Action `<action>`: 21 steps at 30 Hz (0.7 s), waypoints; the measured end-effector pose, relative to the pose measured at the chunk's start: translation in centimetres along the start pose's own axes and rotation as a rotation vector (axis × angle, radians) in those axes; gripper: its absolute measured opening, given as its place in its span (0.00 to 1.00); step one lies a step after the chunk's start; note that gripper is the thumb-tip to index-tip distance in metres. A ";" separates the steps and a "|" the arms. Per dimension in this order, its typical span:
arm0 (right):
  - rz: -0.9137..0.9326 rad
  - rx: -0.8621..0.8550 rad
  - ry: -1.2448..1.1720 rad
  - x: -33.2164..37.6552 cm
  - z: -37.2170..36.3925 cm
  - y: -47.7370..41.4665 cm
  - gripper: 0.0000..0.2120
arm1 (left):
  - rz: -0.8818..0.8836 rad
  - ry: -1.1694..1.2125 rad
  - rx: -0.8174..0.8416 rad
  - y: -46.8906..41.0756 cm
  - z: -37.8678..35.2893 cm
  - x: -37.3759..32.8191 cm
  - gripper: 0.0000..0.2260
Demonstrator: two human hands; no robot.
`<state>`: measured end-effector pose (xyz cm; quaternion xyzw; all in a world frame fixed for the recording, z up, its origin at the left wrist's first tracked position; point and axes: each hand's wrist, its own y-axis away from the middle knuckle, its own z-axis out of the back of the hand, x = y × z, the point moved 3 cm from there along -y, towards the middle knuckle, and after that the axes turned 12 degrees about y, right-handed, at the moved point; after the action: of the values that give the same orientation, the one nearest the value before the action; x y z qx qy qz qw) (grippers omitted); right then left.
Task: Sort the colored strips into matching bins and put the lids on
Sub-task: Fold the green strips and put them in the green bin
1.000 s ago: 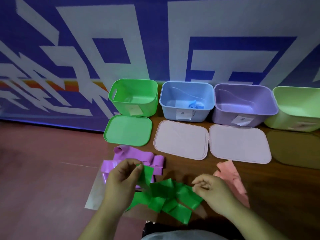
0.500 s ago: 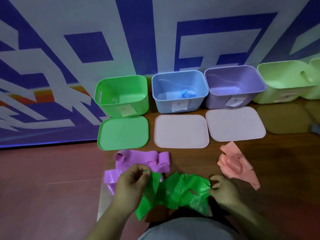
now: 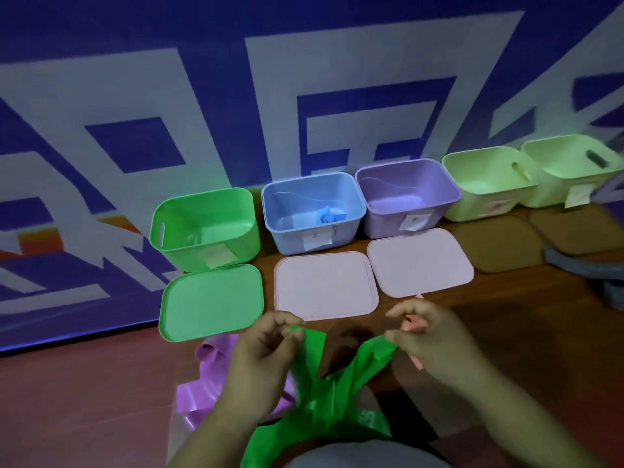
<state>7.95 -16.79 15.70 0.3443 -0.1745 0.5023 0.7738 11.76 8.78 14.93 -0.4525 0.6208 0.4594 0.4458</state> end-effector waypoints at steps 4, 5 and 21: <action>0.027 0.057 -0.407 3.6 2.1 0.2 0.08 | -0.053 0.038 0.003 -0.7 -1.5 -2.1 0.15; 0.037 0.090 -0.485 4.4 2.5 0.4 0.08 | -0.069 0.041 -0.006 -0.8 -1.8 -2.6 0.14; 0.267 0.096 -0.425 7.7 6.5 0.2 0.09 | -0.149 0.010 -0.193 -0.1 -5.7 -5.4 0.09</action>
<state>11.64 -16.29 25.06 0.4524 -0.3532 0.5238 0.6294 12.11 4.03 21.14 -0.5405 0.5404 0.4803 0.4302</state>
